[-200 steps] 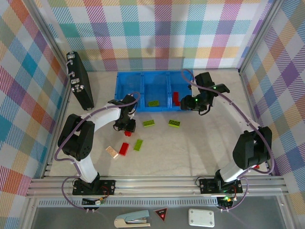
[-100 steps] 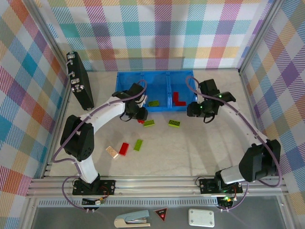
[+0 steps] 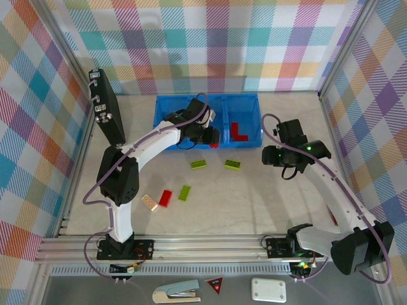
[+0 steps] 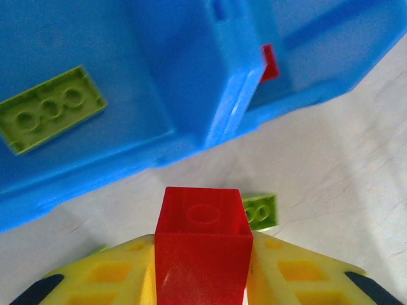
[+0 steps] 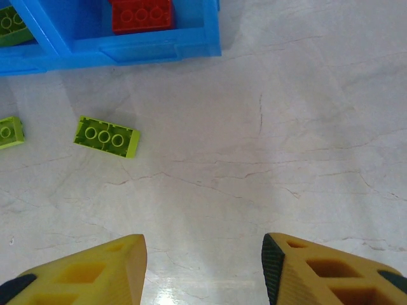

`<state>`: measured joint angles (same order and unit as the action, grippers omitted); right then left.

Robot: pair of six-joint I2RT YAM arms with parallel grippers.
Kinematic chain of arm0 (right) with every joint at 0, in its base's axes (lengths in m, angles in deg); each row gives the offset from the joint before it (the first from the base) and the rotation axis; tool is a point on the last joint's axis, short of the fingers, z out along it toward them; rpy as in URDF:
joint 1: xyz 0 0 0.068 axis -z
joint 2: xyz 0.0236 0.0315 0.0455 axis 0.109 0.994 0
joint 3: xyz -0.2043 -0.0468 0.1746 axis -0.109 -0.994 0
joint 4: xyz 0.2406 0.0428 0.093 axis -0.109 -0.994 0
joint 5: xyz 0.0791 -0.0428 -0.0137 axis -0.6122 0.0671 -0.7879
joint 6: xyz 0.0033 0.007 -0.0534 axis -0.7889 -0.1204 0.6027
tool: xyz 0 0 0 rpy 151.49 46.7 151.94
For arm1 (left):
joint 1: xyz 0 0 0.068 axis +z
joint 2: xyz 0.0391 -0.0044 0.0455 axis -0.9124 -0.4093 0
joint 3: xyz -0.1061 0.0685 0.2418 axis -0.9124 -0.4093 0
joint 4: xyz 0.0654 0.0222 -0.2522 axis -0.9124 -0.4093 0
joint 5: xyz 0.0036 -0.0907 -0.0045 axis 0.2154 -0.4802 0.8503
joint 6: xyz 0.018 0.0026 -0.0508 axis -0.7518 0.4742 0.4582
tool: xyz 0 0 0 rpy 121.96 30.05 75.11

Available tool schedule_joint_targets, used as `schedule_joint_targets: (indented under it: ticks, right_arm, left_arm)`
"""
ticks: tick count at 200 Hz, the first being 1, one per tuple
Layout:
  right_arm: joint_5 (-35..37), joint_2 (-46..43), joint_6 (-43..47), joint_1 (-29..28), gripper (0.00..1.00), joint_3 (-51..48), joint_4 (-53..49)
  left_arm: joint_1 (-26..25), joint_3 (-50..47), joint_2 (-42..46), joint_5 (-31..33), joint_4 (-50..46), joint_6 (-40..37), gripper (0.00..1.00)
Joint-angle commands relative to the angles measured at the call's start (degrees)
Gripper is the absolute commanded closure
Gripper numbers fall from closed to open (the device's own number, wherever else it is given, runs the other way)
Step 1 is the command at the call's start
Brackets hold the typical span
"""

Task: Sort the legos into containers by color
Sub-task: Place the lego in the container.

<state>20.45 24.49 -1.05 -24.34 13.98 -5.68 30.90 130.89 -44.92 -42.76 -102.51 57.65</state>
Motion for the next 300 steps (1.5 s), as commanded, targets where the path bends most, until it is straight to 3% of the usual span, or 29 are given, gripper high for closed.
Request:
schedule_joint_targets:
  ticks: [1, 47, 121, 222, 300]
  right_arm:
    - [1.2, -1.7, -1.6, -0.4, 0.48, -0.8, -1.4]
    - [2.0, -3.3, -1.3, -0.4, 0.48, -0.1, -3.1]
    - [3.7, -5.1, -0.2, -0.4, 0.48, 1.4, -5.5]
    - [2.8, -3.8, 0.1, -0.3, 0.48, 3.0, -5.2]
    - [2.3, -4.3, 0.3, -0.3, 0.47, 3.7, -5.8]
  left_arm:
    - [-1.3, 2.4, -1.7, -2.8, 8.0, 6.2, 0.64]
    - [-3.6, 3.4, -5.1, 0.4, 20.4, 12.1, 0.65]
    - [-8.5, -1.1, -9.0, 18.1, 40.5, 11.6, 0.65]
    - [-12.7, 6.3, -19.3, 31.9, 40.9, 7.1, 0.65]
    - [-13.6, 7.4, -19.7, 31.2, 40.8, 6.0, 0.55]
